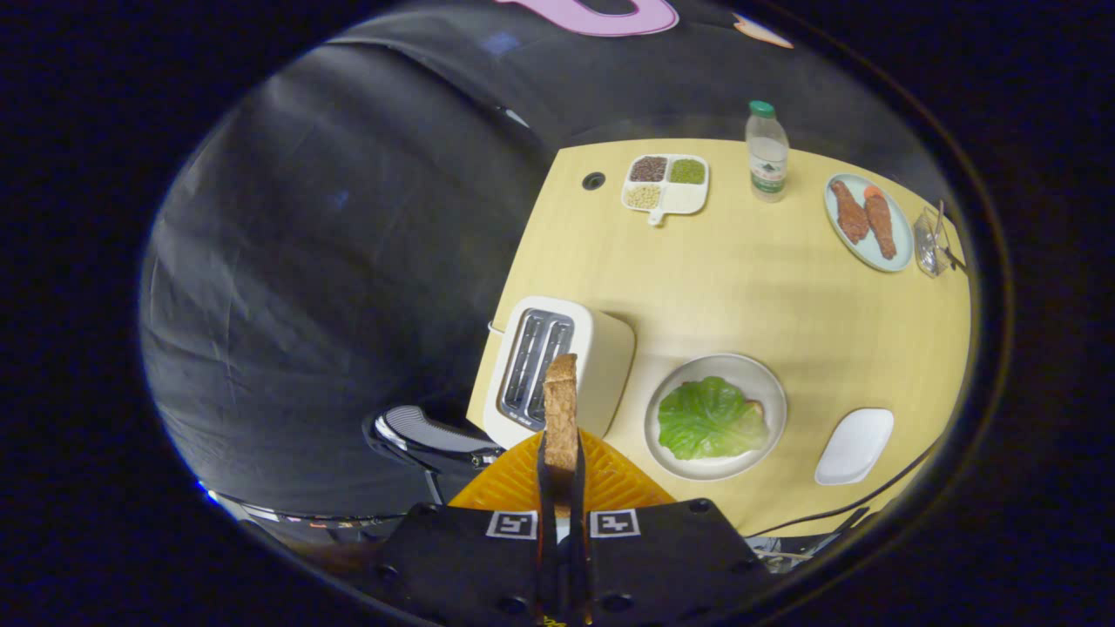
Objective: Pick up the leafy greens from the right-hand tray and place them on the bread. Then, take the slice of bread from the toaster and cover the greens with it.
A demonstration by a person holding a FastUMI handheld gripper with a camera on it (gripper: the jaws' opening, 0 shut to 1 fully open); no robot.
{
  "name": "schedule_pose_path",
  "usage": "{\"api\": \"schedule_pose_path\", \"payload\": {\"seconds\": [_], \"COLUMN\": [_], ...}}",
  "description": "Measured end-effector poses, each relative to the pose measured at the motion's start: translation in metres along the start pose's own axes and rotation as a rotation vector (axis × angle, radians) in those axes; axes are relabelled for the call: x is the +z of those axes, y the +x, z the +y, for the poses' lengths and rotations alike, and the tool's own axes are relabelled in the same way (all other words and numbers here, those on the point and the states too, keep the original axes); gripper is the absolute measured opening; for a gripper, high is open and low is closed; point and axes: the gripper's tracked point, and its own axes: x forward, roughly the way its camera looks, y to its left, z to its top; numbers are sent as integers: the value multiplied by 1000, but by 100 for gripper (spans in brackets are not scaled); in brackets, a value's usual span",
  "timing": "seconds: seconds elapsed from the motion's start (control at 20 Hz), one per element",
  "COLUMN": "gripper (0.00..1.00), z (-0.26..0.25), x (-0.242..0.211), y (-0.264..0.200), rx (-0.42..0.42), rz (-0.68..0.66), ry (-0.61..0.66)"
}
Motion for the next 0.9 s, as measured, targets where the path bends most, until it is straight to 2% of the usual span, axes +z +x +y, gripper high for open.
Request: {"api": "schedule_pose_path", "payload": {"seconds": [0.25, 0.6, 0.9], "gripper": [8, 8, 8], "z": [-61, -96, -138], "x": [-20, -54, -65], "y": [7, 63, 98], "rx": [56, 207, 188], "rz": [-9, -1, 3], "ry": [114, 175, 246]}}
